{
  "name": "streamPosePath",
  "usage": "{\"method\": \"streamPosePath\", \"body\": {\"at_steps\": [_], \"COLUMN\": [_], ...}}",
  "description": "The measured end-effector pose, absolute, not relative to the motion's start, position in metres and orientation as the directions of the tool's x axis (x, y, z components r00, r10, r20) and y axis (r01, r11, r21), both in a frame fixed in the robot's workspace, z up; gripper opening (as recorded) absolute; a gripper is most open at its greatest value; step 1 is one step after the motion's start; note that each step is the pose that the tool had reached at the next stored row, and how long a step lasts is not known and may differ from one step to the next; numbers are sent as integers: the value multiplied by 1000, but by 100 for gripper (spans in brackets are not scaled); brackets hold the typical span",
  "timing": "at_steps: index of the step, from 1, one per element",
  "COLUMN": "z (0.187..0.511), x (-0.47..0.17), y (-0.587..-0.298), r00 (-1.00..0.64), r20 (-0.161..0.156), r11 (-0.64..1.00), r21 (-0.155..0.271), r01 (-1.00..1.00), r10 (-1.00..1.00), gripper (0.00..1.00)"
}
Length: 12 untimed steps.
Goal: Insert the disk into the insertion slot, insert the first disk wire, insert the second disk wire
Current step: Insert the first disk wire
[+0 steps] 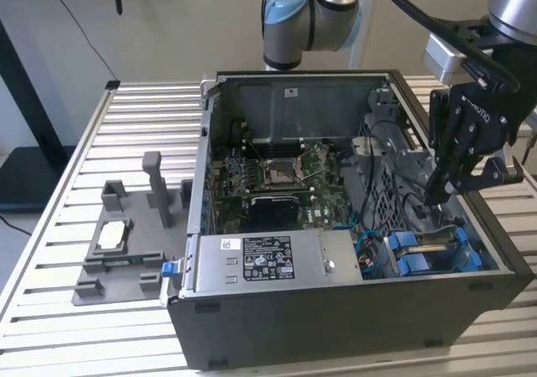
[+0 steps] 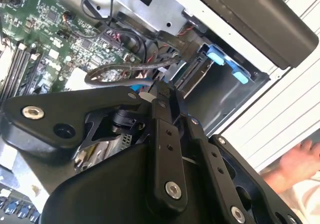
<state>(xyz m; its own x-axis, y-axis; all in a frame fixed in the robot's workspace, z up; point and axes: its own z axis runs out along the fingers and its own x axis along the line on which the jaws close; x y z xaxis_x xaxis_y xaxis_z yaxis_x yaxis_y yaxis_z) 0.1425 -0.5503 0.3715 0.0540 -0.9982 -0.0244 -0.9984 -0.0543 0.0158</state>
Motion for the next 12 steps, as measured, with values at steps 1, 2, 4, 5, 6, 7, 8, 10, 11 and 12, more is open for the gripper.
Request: {"method": "streamPosePath", "body": {"at_steps": [1, 2, 4, 5, 6, 7, 8, 10, 11, 12], "z": [371, 370, 369, 368, 368, 367, 366, 365, 364, 363], "x": [144, 145, 147, 148, 149, 150, 151, 153, 153, 154], "y": [-552, -553, -556, -557, -558, -559, -560, -562, -563, -563], "r00": [54, 54, 54, 54, 54, 54, 54, 54, 54, 54], "r20": [-24, -24, -24, -24, -24, -24, -24, -24, -24, -24], "r11": [-54, -54, -54, -54, -54, -54, -54, -54, -54, -54], "r21": [16, 16, 16, 16, 16, 16, 16, 16, 16, 16], "r01": [-998, -998, -998, -998, -998, -998, -998, -998, -998, -998], "r10": [-998, -998, -998, -998, -998, -998, -998, -998, -998, -998], "gripper": [19, 19, 19, 19, 19, 19, 19, 19, 19, 19]}}
